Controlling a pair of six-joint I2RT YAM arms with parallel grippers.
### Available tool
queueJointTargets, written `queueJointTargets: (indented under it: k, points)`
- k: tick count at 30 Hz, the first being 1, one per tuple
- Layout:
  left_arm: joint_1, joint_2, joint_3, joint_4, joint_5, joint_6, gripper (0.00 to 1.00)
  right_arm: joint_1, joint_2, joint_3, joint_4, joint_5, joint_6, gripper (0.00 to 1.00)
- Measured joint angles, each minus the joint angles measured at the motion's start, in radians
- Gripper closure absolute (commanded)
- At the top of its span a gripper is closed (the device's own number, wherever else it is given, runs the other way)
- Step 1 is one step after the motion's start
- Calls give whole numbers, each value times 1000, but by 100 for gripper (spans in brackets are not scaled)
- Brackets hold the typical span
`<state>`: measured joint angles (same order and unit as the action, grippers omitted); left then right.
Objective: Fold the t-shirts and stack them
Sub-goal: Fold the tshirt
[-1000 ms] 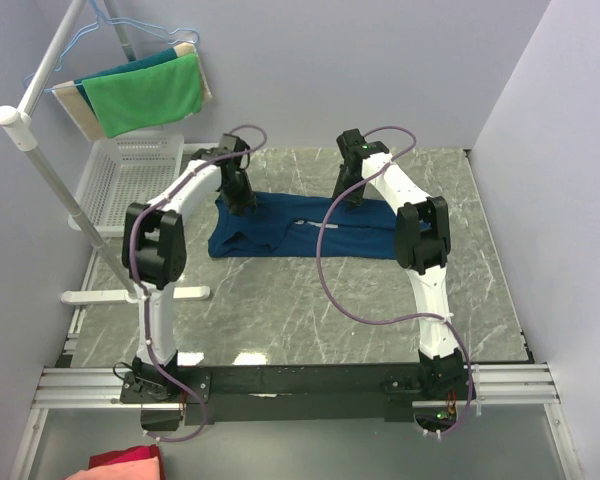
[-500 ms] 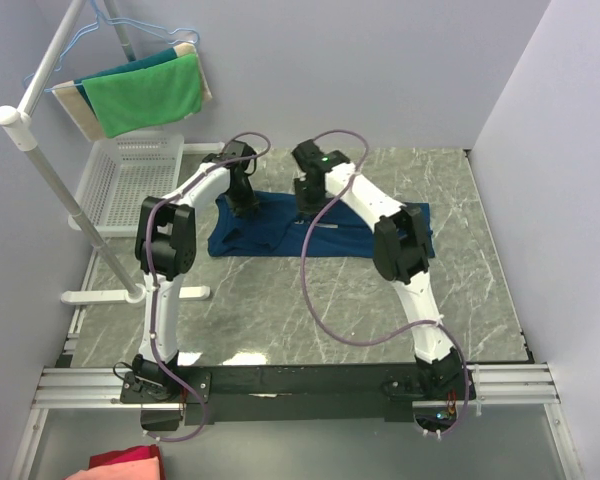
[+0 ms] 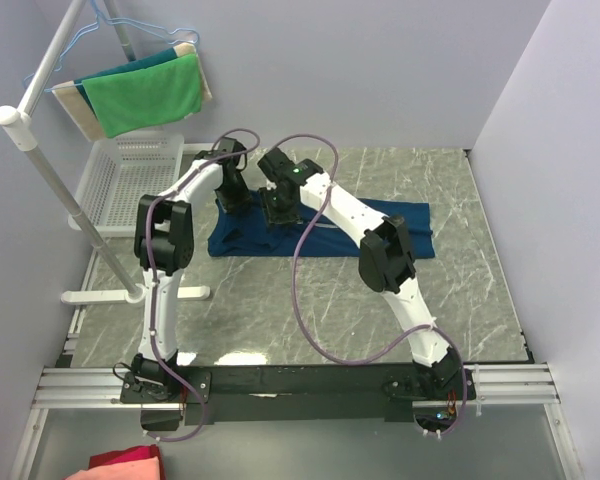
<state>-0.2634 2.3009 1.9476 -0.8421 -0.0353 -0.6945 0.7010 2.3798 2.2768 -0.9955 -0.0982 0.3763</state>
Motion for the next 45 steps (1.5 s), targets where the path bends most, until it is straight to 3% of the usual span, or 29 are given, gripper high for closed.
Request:
queueJointTargets:
  k: [12,19,24,29,32,45]
  points:
    - [69,44,46,8,26,-2,50,62,109,14,8,30,-7,50]
    - [80,51,49,10,55,-2,49,64,123,14,8,79,5,65]
    - [80,66,71,6,64,-2,49,64,123,14,8,119,13,69]
    - [80,74,84,6,66,-3,49,64,123,14,8,142,15,92]
    - [81,78,89,3,65,-6,49,64,123,14,6,145,16,99]
    - [85,153,220,-19,65,-31,48,66,70,-79,8,125,18,99]
